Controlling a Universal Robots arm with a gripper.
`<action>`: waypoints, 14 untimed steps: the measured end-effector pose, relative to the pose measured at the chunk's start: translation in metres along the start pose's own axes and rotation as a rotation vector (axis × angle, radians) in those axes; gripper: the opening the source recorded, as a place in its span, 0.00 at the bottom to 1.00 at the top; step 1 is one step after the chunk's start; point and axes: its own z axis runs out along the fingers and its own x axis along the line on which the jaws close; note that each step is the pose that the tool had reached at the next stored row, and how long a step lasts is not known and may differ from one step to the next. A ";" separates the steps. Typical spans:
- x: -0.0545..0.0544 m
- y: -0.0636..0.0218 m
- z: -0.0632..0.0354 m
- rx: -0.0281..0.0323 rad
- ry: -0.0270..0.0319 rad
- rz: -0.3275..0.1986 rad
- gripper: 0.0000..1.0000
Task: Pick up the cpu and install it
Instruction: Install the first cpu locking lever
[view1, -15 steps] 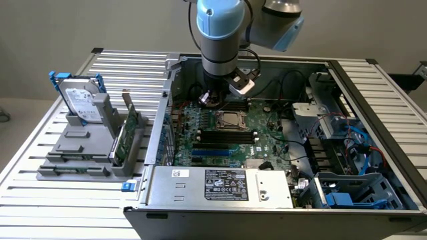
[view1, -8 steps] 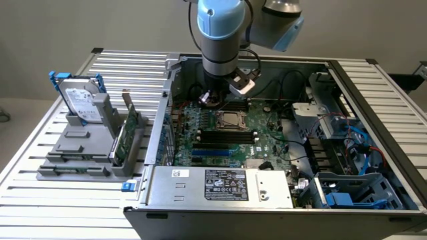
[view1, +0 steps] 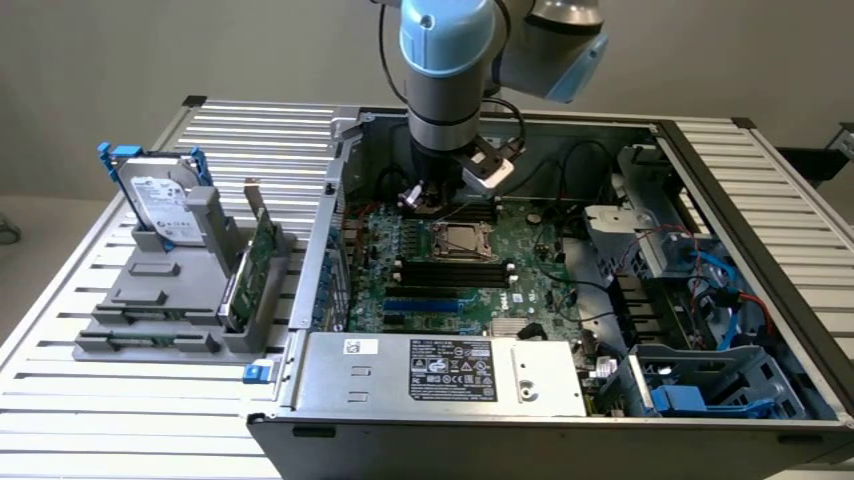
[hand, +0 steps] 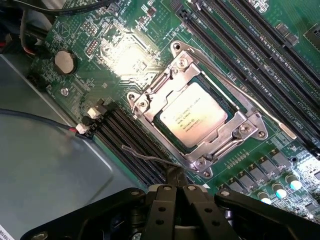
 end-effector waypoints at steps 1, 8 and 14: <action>0.000 0.0003 0.0000 -0.0029 -0.0028 0.000 0.11; 0.004 0.0038 0.0002 -0.0125 -0.0125 -0.001 0.11; 0.006 0.0058 0.0007 -0.0124 -0.0121 -0.001 0.11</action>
